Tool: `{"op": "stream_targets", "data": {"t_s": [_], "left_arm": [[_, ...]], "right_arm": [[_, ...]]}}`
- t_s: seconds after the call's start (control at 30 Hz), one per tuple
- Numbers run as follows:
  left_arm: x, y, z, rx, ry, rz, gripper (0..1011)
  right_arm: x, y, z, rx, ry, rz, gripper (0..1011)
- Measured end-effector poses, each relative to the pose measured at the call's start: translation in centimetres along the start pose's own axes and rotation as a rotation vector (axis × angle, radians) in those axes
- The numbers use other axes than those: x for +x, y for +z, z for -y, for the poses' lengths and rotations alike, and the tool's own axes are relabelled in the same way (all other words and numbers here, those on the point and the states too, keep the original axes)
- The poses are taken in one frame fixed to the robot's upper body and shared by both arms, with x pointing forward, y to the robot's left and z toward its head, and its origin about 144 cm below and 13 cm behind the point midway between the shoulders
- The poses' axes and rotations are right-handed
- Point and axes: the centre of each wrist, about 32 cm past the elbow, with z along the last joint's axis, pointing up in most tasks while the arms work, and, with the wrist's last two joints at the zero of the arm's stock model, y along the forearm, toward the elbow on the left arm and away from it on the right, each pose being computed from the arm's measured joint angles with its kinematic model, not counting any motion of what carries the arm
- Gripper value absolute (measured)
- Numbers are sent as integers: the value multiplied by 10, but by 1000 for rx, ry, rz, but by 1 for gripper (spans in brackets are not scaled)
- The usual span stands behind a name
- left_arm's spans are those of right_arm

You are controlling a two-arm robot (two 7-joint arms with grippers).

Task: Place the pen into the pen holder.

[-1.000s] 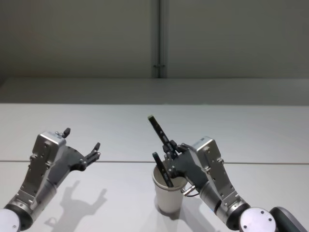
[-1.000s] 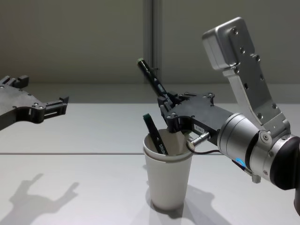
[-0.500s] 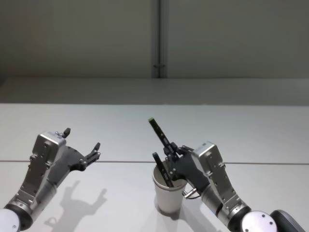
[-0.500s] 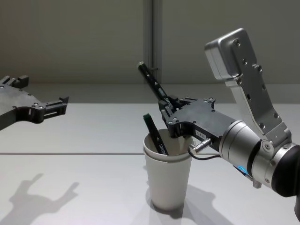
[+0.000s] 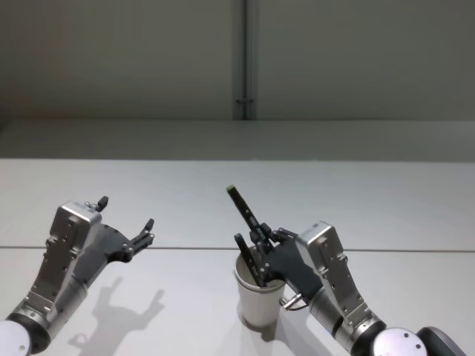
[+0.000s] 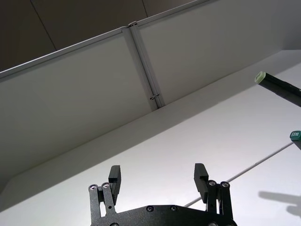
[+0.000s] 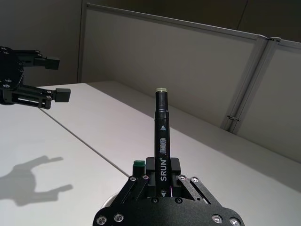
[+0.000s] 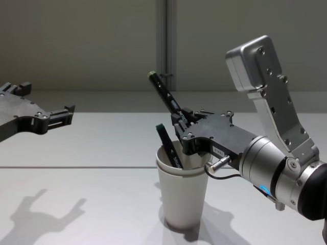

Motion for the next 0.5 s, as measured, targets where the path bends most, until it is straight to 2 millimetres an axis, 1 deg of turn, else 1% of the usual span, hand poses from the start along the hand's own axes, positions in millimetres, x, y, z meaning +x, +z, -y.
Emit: {"op": "stream_targets", "data": {"t_s": [0.2,0.27,0.5], "left_arm": [[0,0,0,0,0,0,1002],[0,0,0,0,0,0,1001],[0,0,0,0,0,0,1002]], "right_arm": [[0,0,0,0,0,0,179],[0,0,0,0,-1,0,211],[0,1,0,0,-1,1,437]]}}
